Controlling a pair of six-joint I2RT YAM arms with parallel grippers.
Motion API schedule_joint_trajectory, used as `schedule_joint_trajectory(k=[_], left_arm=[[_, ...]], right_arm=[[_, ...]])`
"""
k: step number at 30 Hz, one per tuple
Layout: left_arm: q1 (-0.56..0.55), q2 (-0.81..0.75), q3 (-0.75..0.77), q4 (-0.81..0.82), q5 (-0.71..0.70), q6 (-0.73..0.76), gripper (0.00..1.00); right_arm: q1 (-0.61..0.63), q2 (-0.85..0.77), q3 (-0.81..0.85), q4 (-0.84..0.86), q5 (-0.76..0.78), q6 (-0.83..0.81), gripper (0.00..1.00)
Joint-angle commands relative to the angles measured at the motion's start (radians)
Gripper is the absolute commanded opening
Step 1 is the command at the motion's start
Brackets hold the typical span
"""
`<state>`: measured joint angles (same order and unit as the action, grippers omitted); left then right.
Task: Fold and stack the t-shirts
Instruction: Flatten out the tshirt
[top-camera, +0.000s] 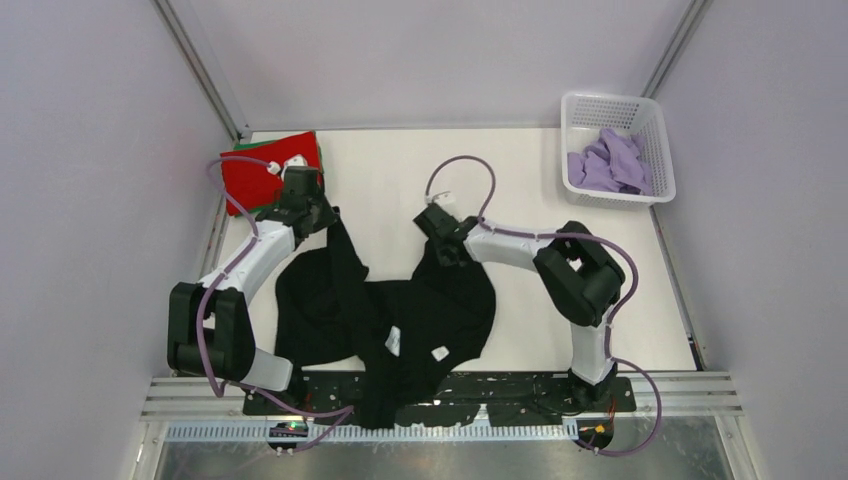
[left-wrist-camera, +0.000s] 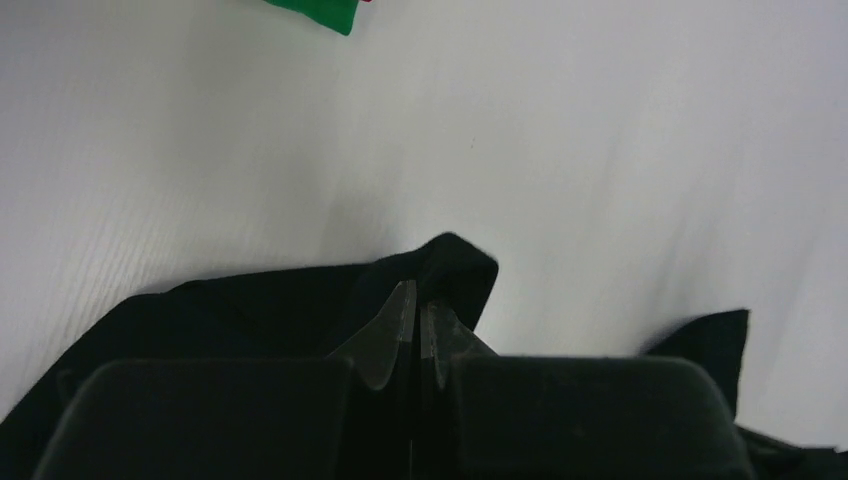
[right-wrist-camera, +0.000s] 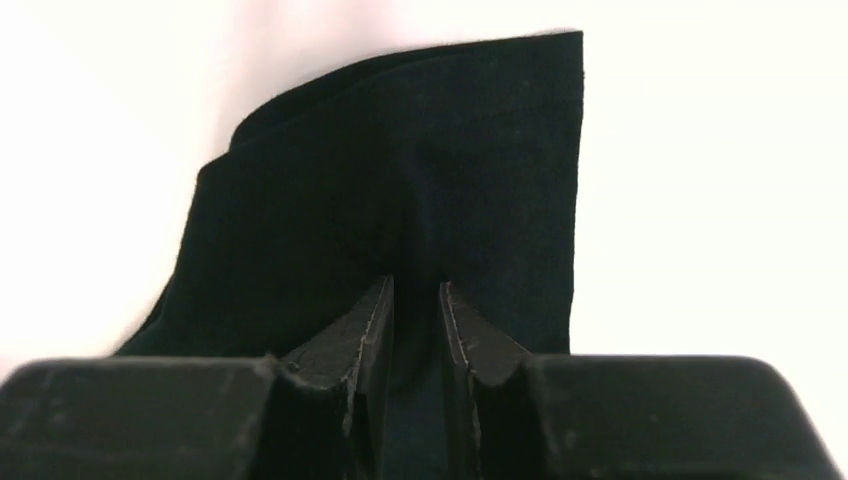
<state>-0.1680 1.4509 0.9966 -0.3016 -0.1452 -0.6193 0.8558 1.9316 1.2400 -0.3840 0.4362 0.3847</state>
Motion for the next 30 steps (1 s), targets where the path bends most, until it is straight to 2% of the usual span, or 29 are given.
schedule_joint_trajectory(k=[1, 5, 9, 10, 11, 12, 13, 14, 15, 16, 18, 20, 24, 27, 30], left_arm=[[0.007, -0.035, 0.032, 0.046, 0.012, 0.013, 0.0], [0.007, -0.044, 0.025, 0.063, 0.047, 0.015, 0.0], [0.006, -0.044, 0.002, 0.077, 0.076, 0.01, 0.0], [0.007, -0.046, -0.006, 0.074, 0.076, 0.007, 0.0], [0.006, -0.05, -0.017, 0.07, 0.073, 0.005, 0.0], [0.007, -0.06, -0.031, 0.071, 0.072, 0.004, 0.0], [0.007, -0.07, -0.052, 0.076, 0.072, 0.002, 0.0], [0.007, -0.085, -0.073, 0.083, 0.073, -0.002, 0.0], [0.006, -0.1, -0.093, 0.091, 0.078, -0.006, 0.0], [0.007, -0.115, -0.111, 0.101, 0.083, -0.01, 0.0], [0.007, -0.148, -0.145, 0.117, 0.098, -0.016, 0.0], [0.006, -0.18, -0.174, 0.128, 0.113, -0.017, 0.0], [0.007, -0.214, -0.209, 0.133, 0.134, -0.013, 0.0], [0.006, -0.239, -0.243, 0.141, 0.141, -0.022, 0.0], [0.005, -0.265, -0.284, 0.156, 0.142, -0.03, 0.0]], right_arm=[[-0.214, 0.081, 0.05, -0.177, 0.077, -0.001, 0.25], [-0.35, 0.142, 0.195, -0.189, 0.051, -0.04, 0.25], [-0.446, 0.208, 0.39, -0.183, -0.037, -0.103, 0.26], [-0.45, 0.2, 0.426, -0.187, -0.053, -0.131, 0.31], [-0.448, 0.158, 0.428, -0.181, -0.062, -0.143, 0.33], [-0.44, 0.124, 0.395, -0.154, -0.092, -0.161, 0.39], [-0.435, 0.046, 0.364, -0.136, -0.109, -0.169, 0.46], [-0.416, -0.002, 0.292, -0.099, -0.135, -0.186, 0.59], [-0.403, -0.1, 0.247, -0.083, -0.141, -0.192, 0.65], [-0.369, -0.149, 0.16, -0.058, -0.142, -0.195, 0.73], [-0.306, -0.293, 0.018, -0.038, -0.137, -0.184, 0.82], [-0.232, -0.415, -0.103, -0.062, -0.136, -0.143, 0.85], [-0.042, -0.606, -0.301, -0.134, -0.216, -0.05, 0.86], [0.144, -0.663, -0.409, -0.16, -0.303, 0.04, 0.86], [0.27, -0.705, -0.468, -0.12, -0.366, 0.122, 0.86]])
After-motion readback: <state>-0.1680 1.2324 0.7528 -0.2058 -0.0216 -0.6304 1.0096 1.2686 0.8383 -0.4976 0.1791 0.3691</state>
